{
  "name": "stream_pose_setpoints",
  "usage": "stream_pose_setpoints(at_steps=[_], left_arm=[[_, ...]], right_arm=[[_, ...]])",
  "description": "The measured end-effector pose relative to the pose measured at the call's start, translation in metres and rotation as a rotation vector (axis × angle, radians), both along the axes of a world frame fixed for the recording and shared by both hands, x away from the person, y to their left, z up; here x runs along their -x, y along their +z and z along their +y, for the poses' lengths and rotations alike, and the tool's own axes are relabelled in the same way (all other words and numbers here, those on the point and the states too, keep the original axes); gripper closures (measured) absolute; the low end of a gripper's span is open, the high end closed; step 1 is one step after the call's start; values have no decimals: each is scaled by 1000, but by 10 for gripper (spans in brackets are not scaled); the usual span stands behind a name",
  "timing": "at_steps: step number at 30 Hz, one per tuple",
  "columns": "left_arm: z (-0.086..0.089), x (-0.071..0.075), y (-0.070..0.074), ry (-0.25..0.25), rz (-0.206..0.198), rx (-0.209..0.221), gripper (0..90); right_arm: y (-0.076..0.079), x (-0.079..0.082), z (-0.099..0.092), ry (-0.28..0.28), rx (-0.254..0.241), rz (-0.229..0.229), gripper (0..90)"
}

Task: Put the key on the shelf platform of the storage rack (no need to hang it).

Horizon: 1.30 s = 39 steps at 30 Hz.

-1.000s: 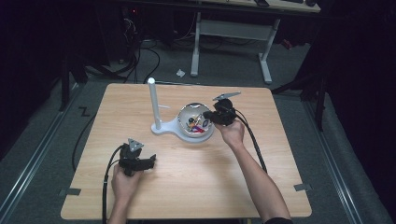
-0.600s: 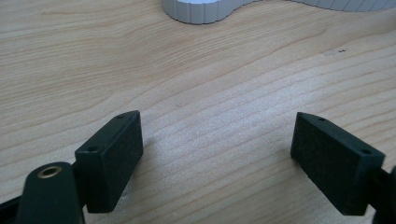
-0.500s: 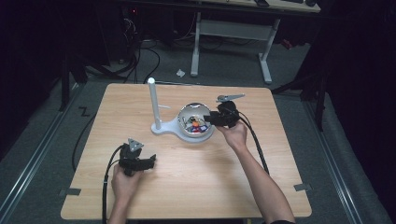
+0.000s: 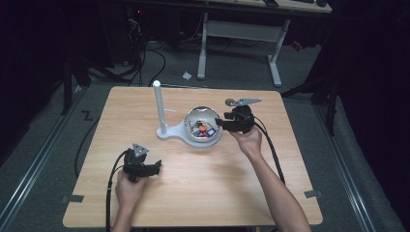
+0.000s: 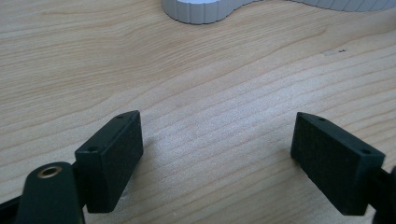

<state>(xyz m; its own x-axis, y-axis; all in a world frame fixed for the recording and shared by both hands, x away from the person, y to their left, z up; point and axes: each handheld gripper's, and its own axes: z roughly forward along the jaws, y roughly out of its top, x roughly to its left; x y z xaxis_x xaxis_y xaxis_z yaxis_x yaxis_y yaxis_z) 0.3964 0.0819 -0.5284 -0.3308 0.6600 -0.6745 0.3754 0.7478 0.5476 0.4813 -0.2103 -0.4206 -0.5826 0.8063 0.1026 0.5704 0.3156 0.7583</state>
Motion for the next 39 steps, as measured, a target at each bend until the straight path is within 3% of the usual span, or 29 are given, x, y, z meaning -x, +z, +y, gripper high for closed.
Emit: stream_pose_setpoints(at_steps=[12,23,30,39], left_arm=[[0,0,0,-6,-4,-6,173],[0,0,0,-2,0,-1,173],[0,0,0,-4,-4,-5,172],[0,0,-1,-9,-7,-8,172]], right_arm=[[7,12,-14,-5,-9,-23,477],[17,24,-25,-47,-10,-41,465],[20,32,-44,-75,-40,-16,466],[20,47,-57,-90,-42,-22,461]])
